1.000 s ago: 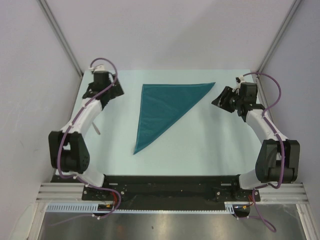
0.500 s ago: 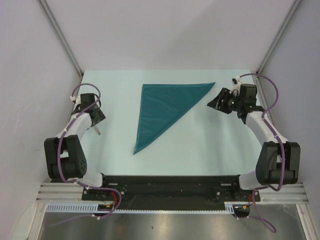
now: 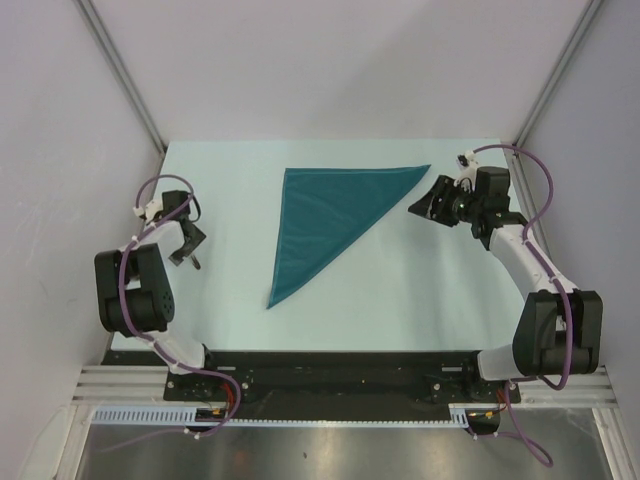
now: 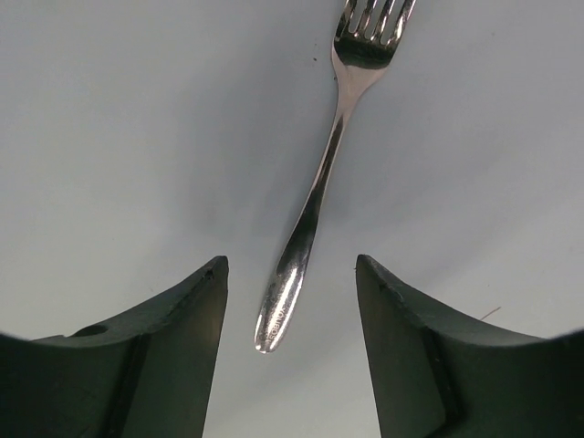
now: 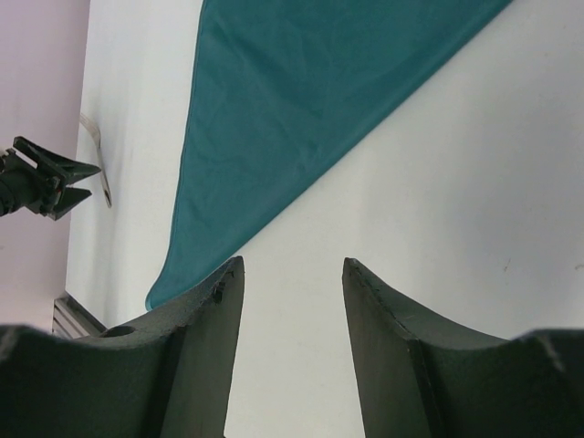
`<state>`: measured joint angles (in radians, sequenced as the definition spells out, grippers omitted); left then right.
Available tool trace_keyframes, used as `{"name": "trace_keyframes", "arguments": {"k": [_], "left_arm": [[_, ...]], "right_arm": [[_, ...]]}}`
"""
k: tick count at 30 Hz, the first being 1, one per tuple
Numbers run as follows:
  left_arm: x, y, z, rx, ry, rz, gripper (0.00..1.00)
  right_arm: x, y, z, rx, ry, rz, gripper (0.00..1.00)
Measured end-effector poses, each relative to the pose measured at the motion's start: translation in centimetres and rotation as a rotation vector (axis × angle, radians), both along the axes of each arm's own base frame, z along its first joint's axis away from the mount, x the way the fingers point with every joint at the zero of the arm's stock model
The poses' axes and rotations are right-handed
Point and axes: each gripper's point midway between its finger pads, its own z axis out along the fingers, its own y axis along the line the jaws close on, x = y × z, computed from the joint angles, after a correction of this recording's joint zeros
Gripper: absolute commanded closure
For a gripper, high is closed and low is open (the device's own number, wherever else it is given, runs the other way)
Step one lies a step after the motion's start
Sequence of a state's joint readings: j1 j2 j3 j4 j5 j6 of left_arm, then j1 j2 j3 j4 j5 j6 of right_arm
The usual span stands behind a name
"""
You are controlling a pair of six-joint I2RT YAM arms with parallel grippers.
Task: Fold the napkin, place the utensils inside, and roll it up
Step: Grab a utensil with the left arm
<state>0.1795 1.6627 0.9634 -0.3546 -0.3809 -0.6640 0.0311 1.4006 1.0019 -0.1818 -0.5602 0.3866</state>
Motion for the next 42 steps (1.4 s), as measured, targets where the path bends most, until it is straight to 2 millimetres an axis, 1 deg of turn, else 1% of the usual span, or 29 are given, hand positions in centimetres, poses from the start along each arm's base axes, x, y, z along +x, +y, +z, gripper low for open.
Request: {"name": "trace_keyframes", "arguments": {"k": [3, 7, 10, 12, 15, 26, 30, 31, 35, 40, 42], "left_arm": [[0.3, 0.5, 0.0, 0.005, -0.02, 0.026, 0.41], [0.4, 1.1, -0.4, 0.009, -0.021, 0.044, 0.42], [0.4, 1.3, -0.4, 0.013, -0.019, 0.048, 0.44], [0.4, 1.4, -0.4, 0.018, -0.021, 0.051, 0.48], [0.5, 1.6, -0.3, 0.028, -0.028, 0.057, 0.51], [0.7, 1.6, -0.2, 0.029, -0.037, 0.055, 0.52], [0.7, 1.3, -0.5, 0.018, -0.039, 0.042, 0.52], [0.6, 1.3, -0.6, 0.017, -0.039, 0.039, 0.49], [-0.5, 0.8, -1.3, 0.017, -0.021, 0.031, 0.48], [-0.5, 0.6, -0.6, 0.037, -0.036, 0.027, 0.48], [-0.5, 0.6, -0.6, 0.04, -0.032, 0.02, 0.48]], "right_arm": [[-0.1, 0.1, 0.0, 0.003, 0.0, 0.005, 0.47], [-0.1, 0.1, 0.0, 0.003, 0.0, 0.006, 0.47], [-0.1, 0.1, 0.0, 0.002, -0.001, 0.007, 0.47], [-0.1, 0.1, 0.0, 0.002, -0.002, 0.009, 0.47], [-0.1, 0.2, 0.1, 0.005, -0.002, 0.013, 0.47], [-0.4, 0.3, 0.9, 0.011, -0.024, 0.023, 0.47], [-0.5, 0.4, 1.1, 0.011, -0.028, 0.027, 0.47], [-0.5, 0.4, 1.1, 0.012, -0.028, 0.027, 0.47], [-0.5, 0.4, 1.1, 0.013, -0.028, 0.029, 0.47], [-0.5, 0.4, 1.1, 0.014, -0.029, 0.03, 0.47], [-0.5, 0.4, 1.1, 0.014, -0.03, 0.03, 0.47]]}}
